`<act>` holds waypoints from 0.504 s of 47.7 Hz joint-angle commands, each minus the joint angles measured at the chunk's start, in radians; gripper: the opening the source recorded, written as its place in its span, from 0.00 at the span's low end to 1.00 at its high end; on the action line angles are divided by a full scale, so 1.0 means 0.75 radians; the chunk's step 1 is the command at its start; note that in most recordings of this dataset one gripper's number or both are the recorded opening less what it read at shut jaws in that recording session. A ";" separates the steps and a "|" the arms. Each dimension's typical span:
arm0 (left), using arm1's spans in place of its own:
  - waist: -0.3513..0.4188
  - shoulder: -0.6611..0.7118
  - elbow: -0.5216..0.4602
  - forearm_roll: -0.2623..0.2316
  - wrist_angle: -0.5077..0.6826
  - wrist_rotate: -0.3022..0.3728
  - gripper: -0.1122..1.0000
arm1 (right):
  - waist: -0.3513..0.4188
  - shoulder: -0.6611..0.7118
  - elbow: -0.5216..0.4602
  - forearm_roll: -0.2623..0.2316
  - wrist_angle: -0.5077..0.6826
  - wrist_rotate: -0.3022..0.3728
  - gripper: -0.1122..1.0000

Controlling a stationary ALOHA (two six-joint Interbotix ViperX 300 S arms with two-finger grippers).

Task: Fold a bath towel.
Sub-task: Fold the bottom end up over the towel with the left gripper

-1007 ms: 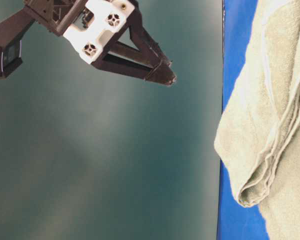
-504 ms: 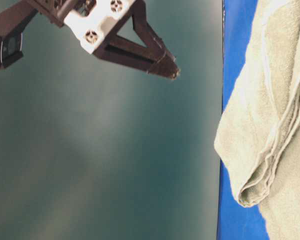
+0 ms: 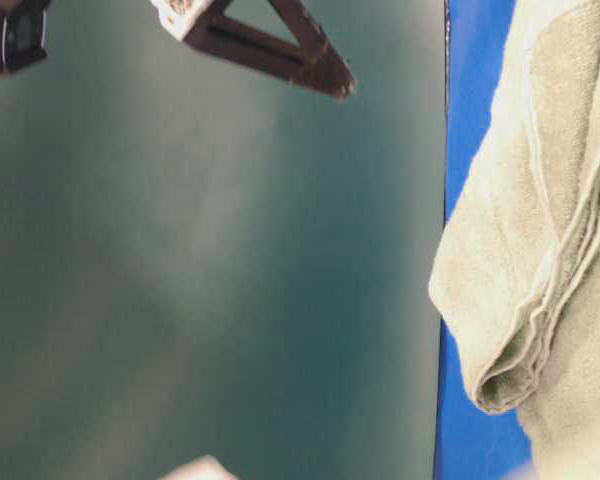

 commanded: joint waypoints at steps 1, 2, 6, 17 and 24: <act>0.123 -0.008 -0.078 0.006 -0.039 0.102 0.18 | 0.002 -0.063 0.010 -0.006 0.006 0.002 0.69; 0.149 0.004 -0.092 0.004 -0.053 0.135 0.18 | 0.002 -0.082 0.025 -0.006 0.010 0.002 0.69; 0.262 0.084 -0.184 -0.010 -0.110 0.266 0.18 | 0.002 -0.125 0.055 -0.006 0.029 0.002 0.69; 0.481 0.385 -0.511 -0.035 -0.139 0.448 0.18 | 0.002 -0.241 0.125 -0.006 0.092 0.004 0.69; 0.569 0.638 -0.699 -0.035 -0.151 0.495 0.18 | 0.002 -0.295 0.160 -0.008 0.119 0.004 0.69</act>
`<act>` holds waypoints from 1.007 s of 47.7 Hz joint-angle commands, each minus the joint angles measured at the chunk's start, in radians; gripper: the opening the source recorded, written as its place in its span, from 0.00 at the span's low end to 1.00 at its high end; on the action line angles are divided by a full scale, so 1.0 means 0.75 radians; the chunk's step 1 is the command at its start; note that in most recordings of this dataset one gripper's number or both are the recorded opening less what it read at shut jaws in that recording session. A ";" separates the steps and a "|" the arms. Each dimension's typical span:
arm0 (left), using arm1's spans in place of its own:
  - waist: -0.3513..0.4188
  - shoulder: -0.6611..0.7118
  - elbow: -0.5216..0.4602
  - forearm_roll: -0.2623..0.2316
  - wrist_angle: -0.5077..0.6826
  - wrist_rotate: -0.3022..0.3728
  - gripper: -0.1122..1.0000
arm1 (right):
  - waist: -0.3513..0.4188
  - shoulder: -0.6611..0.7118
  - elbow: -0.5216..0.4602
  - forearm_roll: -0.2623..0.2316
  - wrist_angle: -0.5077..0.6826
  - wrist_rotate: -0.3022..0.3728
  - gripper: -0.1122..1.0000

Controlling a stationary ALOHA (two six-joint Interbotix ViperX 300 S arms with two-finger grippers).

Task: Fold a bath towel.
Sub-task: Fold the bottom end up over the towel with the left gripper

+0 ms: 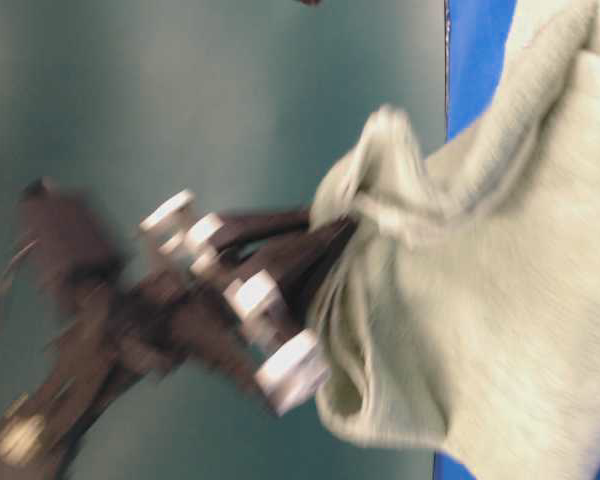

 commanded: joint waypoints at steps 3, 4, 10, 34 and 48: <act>0.055 0.174 -0.174 -0.004 -0.016 0.008 0.18 | 0.002 -0.047 0.012 -0.006 0.008 -0.002 0.69; 0.061 0.196 -0.190 -0.006 -0.014 0.008 0.18 | 0.002 -0.053 0.020 -0.008 0.008 -0.002 0.69; 0.061 0.272 -0.237 -0.020 -0.010 0.008 0.18 | 0.002 -0.070 0.043 -0.006 0.008 -0.002 0.69; 0.049 0.276 -0.254 -0.025 -0.137 -0.020 0.39 | 0.002 -0.094 0.057 -0.020 0.004 -0.002 0.69; 0.051 0.182 -0.243 -0.016 -0.213 0.004 0.86 | 0.002 -0.104 0.057 -0.020 0.002 -0.002 0.69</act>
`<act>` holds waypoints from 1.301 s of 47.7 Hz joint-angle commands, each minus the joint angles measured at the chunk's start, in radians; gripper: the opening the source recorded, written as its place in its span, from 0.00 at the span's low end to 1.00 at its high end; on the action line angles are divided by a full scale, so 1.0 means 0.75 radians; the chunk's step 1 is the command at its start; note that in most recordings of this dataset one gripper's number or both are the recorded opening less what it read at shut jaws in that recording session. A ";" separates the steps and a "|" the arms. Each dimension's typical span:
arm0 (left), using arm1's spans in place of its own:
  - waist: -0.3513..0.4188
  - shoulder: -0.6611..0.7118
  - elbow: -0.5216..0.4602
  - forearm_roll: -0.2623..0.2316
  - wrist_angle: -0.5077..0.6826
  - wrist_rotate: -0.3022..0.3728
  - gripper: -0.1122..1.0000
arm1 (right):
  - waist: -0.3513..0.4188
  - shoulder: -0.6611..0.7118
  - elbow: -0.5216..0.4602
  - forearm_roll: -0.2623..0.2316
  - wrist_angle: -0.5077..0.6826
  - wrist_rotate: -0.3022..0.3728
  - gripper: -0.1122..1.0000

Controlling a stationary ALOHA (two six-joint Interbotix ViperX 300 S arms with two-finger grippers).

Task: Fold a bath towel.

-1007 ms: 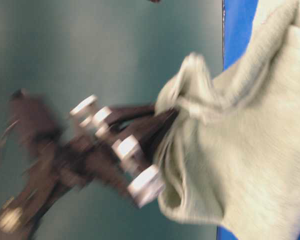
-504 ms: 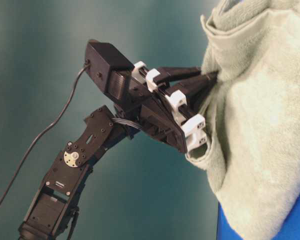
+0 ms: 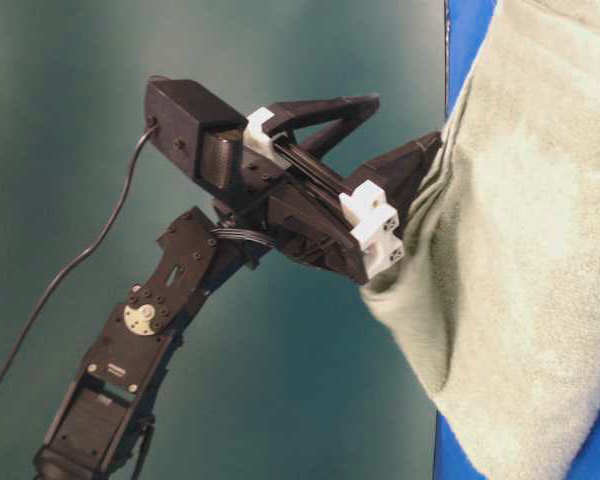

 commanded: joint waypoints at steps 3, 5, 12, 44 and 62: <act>0.000 -0.139 -0.016 0.002 -0.008 0.002 0.84 | 0.004 -0.018 -0.014 -0.006 -0.008 -0.002 0.69; 0.004 -0.172 -0.006 0.002 -0.004 -0.002 0.84 | 0.004 -0.025 -0.014 -0.006 -0.008 -0.002 0.69; 0.029 -0.311 0.082 0.002 0.002 -0.018 0.84 | 0.004 -0.049 -0.010 -0.006 -0.010 -0.004 0.69; -0.250 -1.137 0.822 -0.018 -0.207 -0.857 0.83 | 0.004 -0.133 -0.002 -0.205 -0.162 -0.008 0.69; -0.311 -1.542 1.088 -0.016 -0.225 -1.239 0.83 | 0.004 -0.319 0.067 -0.325 -0.319 -0.008 0.68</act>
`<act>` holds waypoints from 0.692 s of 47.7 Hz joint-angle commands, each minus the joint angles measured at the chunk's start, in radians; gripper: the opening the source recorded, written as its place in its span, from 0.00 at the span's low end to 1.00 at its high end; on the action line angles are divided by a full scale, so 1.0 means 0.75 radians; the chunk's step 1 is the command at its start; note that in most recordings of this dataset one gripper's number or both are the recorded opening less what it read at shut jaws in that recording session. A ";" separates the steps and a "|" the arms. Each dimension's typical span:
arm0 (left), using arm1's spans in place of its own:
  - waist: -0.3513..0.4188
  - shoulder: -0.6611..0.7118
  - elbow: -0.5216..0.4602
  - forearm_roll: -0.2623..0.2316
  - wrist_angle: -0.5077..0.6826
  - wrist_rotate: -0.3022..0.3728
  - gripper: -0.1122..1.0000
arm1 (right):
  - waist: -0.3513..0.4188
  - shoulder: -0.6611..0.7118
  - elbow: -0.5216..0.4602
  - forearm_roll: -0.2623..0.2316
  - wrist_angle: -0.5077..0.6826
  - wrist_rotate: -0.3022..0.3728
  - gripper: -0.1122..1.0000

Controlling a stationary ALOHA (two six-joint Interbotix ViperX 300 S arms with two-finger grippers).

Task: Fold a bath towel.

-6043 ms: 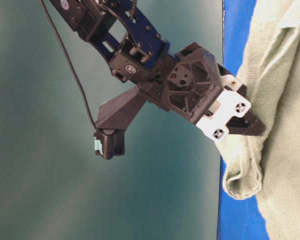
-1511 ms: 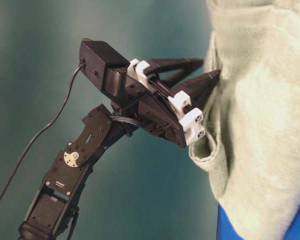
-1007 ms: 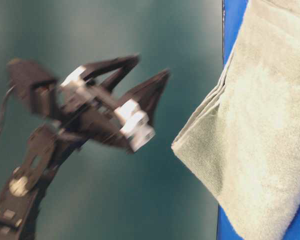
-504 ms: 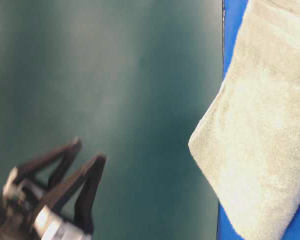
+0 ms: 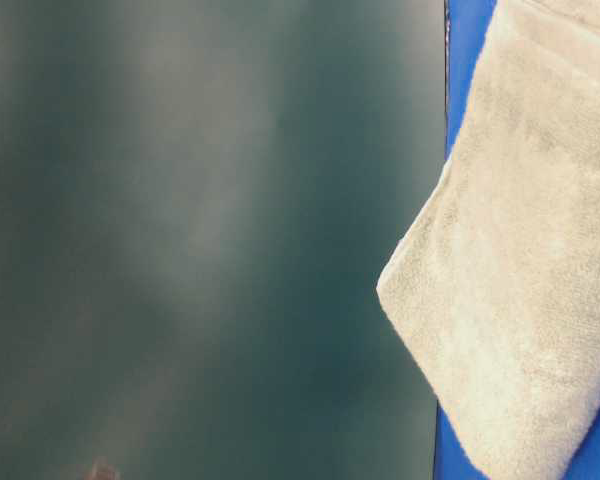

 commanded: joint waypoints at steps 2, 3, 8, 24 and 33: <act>-0.004 -0.119 0.053 0.000 -0.016 -0.039 0.83 | 0.004 -0.051 0.012 -0.022 -0.039 -0.002 0.68; -0.004 -0.139 0.070 0.000 -0.016 -0.047 0.83 | 0.004 -0.067 0.025 -0.022 -0.047 0.000 0.68; -0.004 -0.250 0.155 0.000 -0.016 -0.063 0.83 | 0.004 -0.119 0.067 -0.025 -0.072 0.000 0.68; -0.004 -0.483 0.387 0.000 -0.070 -0.157 0.83 | -0.041 -0.260 0.223 -0.022 -0.147 0.035 0.68; -0.004 -0.495 0.409 0.000 -0.067 -0.164 0.83 | -0.070 -0.264 0.252 -0.022 -0.168 0.051 0.68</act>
